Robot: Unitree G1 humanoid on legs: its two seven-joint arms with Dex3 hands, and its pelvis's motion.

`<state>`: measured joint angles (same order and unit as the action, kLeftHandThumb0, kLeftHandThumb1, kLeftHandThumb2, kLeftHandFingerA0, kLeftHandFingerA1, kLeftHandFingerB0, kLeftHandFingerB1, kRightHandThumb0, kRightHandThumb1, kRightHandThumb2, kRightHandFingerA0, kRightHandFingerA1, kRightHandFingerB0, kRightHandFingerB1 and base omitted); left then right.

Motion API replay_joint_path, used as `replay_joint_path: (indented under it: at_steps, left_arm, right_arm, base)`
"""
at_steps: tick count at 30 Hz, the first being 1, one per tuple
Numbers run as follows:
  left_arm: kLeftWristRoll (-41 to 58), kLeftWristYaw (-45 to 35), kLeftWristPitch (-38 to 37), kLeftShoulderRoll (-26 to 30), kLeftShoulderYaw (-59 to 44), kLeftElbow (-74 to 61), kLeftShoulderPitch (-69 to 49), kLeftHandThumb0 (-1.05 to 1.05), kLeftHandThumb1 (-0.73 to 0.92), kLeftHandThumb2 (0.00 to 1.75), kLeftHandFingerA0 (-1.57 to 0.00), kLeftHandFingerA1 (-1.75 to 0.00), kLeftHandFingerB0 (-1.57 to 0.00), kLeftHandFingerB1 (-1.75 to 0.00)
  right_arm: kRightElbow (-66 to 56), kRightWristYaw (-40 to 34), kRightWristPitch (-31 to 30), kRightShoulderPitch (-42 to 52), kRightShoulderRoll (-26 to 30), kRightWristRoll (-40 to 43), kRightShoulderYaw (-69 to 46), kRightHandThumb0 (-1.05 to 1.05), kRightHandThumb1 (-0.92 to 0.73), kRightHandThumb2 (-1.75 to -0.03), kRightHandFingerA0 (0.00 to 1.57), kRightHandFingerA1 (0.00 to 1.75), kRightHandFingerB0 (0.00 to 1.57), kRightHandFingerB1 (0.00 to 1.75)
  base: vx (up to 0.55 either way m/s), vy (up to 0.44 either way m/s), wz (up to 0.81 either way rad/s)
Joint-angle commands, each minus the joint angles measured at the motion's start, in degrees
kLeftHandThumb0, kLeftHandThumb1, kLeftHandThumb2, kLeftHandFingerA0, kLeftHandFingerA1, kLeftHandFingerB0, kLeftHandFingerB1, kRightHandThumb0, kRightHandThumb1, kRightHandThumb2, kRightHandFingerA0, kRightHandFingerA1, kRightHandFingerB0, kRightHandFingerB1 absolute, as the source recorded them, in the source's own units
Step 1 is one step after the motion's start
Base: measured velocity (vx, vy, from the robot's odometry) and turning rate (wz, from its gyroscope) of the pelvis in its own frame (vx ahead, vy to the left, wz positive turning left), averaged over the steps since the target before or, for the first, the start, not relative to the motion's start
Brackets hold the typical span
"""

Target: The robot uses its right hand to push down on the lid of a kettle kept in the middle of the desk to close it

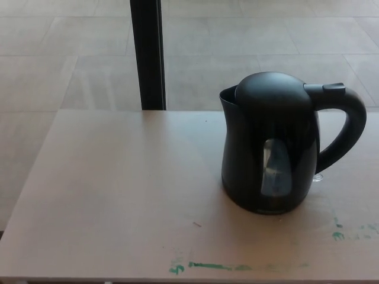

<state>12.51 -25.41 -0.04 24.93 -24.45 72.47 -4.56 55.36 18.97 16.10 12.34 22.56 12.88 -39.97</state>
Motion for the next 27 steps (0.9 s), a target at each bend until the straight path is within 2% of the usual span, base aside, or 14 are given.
replay_joint_path:
  at_steps: [1,3,4,5,6,9,14,17,18,20,21,22,24,27]
  left_arm:
    - [1.49,0.75,1.26,0.30,-1.27,0.14,0.74,-0.77,0.76,0.61,-0.42,-0.40,-0.34,-0.33]
    - [1.37,0.91,1.53,0.41,-1.45,0.19,1.39,-0.77,0.76,0.61,-0.42,-0.40,-0.34,-0.33]
    - [0.57,0.50,0.15,0.48,-0.83,0.02,1.03,-0.85,0.67,0.74,-0.39,-0.44,-0.30,-0.37]
    - [0.46,0.55,0.10,0.54,-0.78,0.02,1.29,-0.85,0.67,0.74,-0.39,-0.44,-0.30,-0.37]
    - [0.37,0.42,-0.01,0.68,-0.66,-0.18,1.57,-0.82,0.77,0.61,-0.42,-0.40,-0.33,-0.32]
    - [1.94,1.64,2.03,0.53,-2.35,0.27,3.13,-0.79,0.75,0.63,-0.46,-0.44,-0.37,-0.34]
    - [2.26,1.41,1.79,0.20,-3.10,0.47,3.84,-0.85,0.77,0.64,-0.42,-0.43,-0.33,-0.34]
    - [3.11,0.81,2.34,0.21,-4.01,0.36,3.62,-0.85,0.77,0.63,-0.41,-0.46,-0.34,-0.33]
    - [3.17,0.66,1.01,0.26,-4.16,-0.36,3.03,-0.84,0.79,0.64,-0.41,-0.48,-0.36,-0.35]
    - [4.08,0.84,-0.14,1.04,-5.40,-1.13,3.09,-0.81,0.83,0.65,-0.40,-0.45,-0.31,-0.34]
    - [6.25,1.21,-0.29,1.60,-7.88,-1.16,3.73,-0.80,0.81,0.65,-0.38,-0.40,-0.30,-0.33]
    - [5.97,1.83,-1.28,1.81,-8.14,-1.77,3.78,-0.81,0.82,0.65,-0.41,-0.40,-0.30,-0.33]
    - [5.13,2.16,-1.94,2.55,-8.23,-1.84,5.22,-0.82,0.81,0.65,-0.45,-0.41,-0.31,-0.33]
    - [4.96,2.42,-1.55,3.08,-8.29,-1.37,6.47,-0.83,0.80,0.65,-0.44,-0.38,-0.32,-0.33]
  right_arm:
    - [-0.46,-2.01,0.86,0.03,0.65,1.64,0.80,-0.81,-0.66,-0.60,0.43,1.07,0.37,0.71]
    - [-0.38,-2.44,0.75,-0.57,0.55,1.83,1.23,-0.81,-0.66,-0.60,0.43,1.07,0.37,0.71]
    - [-1.40,-0.34,-1.30,-0.63,-0.03,4.72,-0.15,-0.77,-0.63,-0.59,0.42,1.11,0.36,0.71]
    - [-1.47,-0.28,-1.59,-0.92,-0.12,5.09,-0.16,-0.77,-0.63,-0.59,0.42,1.11,0.36,0.71]
    - [-1.61,-0.91,-1.88,-1.35,-0.21,5.09,0.02,-0.76,-0.63,-0.59,0.42,1.08,0.35,0.70]
    - [-0.37,-0.64,-2.62,-3.24,0.25,6.47,-0.48,-0.78,-0.63,-0.60,0.38,1.10,0.33,0.74]
    - [-1.37,-1.25,-2.56,-3.09,0.98,5.55,0.79,-0.78,-0.67,-0.60,0.38,1.04,0.30,0.72]
    - [-1.02,-1.34,-3.93,-4.13,0.78,6.91,0.10,-0.75,-0.64,-0.60,0.42,1.07,0.31,0.71]
    - [-1.95,-1.87,-5.75,-4.48,0.17,8.58,-1.00,-0.76,-0.60,-0.59,0.48,1.09,0.35,0.71]
    - [-1.90,-2.24,-5.01,-5.39,0.41,7.31,0.14,-0.79,-0.64,-0.60,0.48,1.10,0.30,0.76]
    - [-0.26,-2.21,-5.50,-7.78,0.31,10.28,-2.25,-0.80,-0.60,-0.61,0.54,1.17,0.38,0.78]
    - [-0.37,-2.13,-6.52,-8.30,0.56,11.00,-2.84,-0.80,-0.66,-0.61,0.46,1.12,0.35,0.77]
    - [-2.62,-3.41,-8.18,-9.11,-0.60,12.57,-4.09,-0.79,-0.66,-0.61,0.45,1.14,0.29,0.77]
    - [-6.42,-3.56,-10.45,-9.03,-1.25,13.89,-4.65,-0.79,-0.67,-0.61,0.42,1.14,0.30,0.75]
  base:
    - [0.00,0.000,0.00]
    - [0.00,0.000,0.00]
    - [0.00,0.000,0.00]
    - [0.00,0.000,0.00]
    - [0.00,0.000,0.00]
    - [0.00,0.000,0.00]
    - [0.00,0.000,0.00]
    - [0.00,0.000,0.00]
    - [0.00,0.000,0.00]
    - [0.00,0.000,0.00]
    - [0.00,0.000,0.00]
    - [0.00,0.000,0.00]
    - [0.00,0.000,0.00]
    - [0.00,0.000,0.00]
